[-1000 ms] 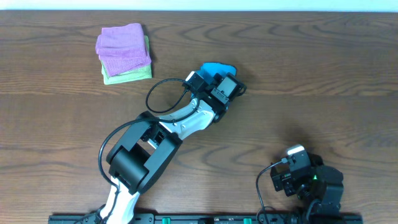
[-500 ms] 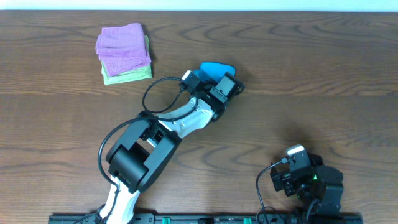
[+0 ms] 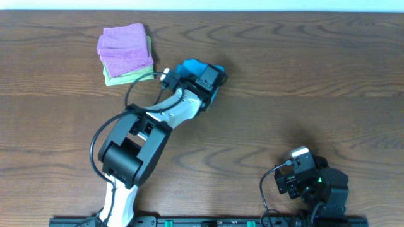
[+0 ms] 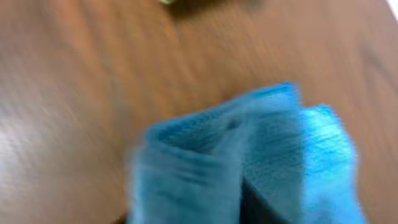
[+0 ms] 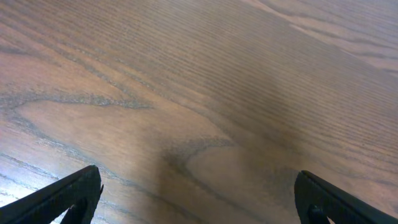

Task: Fold the cloth
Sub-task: 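Lay the blue cloth flat on the table and open the left gripper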

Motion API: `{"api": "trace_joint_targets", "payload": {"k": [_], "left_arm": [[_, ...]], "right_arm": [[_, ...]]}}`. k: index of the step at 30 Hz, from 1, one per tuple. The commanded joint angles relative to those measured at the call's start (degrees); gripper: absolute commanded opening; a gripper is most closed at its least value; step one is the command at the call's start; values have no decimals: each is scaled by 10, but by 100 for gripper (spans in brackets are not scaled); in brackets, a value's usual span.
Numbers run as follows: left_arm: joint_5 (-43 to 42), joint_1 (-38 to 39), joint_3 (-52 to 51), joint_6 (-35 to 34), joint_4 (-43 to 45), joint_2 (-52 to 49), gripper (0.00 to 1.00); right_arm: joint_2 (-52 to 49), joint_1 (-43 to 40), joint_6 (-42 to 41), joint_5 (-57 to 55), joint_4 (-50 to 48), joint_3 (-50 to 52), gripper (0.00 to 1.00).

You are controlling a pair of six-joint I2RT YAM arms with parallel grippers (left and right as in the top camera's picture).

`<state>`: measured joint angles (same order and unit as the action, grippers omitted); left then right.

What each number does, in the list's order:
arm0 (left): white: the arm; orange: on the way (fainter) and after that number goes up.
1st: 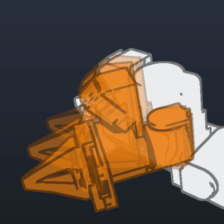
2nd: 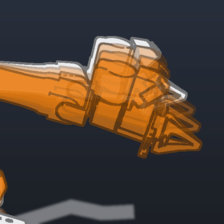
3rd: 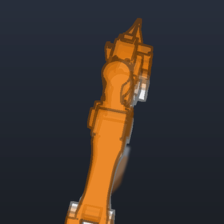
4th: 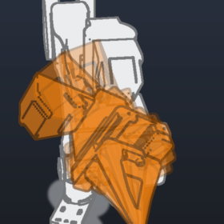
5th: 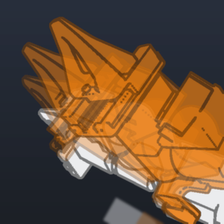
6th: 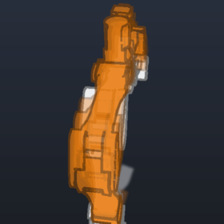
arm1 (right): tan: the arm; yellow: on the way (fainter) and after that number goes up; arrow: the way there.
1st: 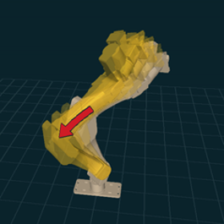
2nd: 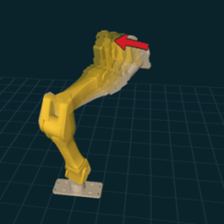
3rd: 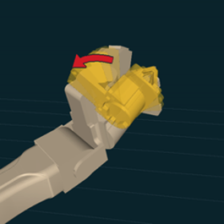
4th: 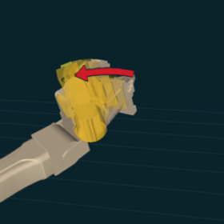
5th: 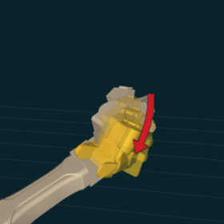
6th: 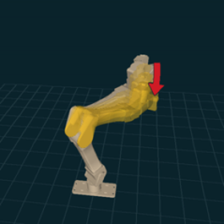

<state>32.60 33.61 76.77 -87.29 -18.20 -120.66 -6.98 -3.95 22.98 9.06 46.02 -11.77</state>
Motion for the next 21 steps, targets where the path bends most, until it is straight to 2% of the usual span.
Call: {"api": "trace_joint_targets", "payload": {"k": [1, 2, 3, 7, 16, 19, 21], "left_arm": [[10, -6, -1, -2, -55, -8, 84], [8, -6, -1, -3, -69, -8, 98], [4, -6, -1, -7, -75, -8, 95], [-31, -6, -1, -40, -66, -5, 95], [-62, -5, -1, -43, -78, 75, 95], [-118, -5, -1, -46, -130, 128, 95], [-145, -5, -1, -80, -199, 165, 95]], "right_arm": [[4, -5, -7, 4, 1, 3, 99], [4, -5, -7, 4, 1, 3, 99], [4, -5, -7, 4, 1, 3, 99], [4, -5, -7, 4, 1, 3, 99], [4, -5, -7, 4, 1, 3, 99], [4, -5, -7, 4, 1, 3, 99], [4, -5, -7, 4, 1, 3, 99]]}}
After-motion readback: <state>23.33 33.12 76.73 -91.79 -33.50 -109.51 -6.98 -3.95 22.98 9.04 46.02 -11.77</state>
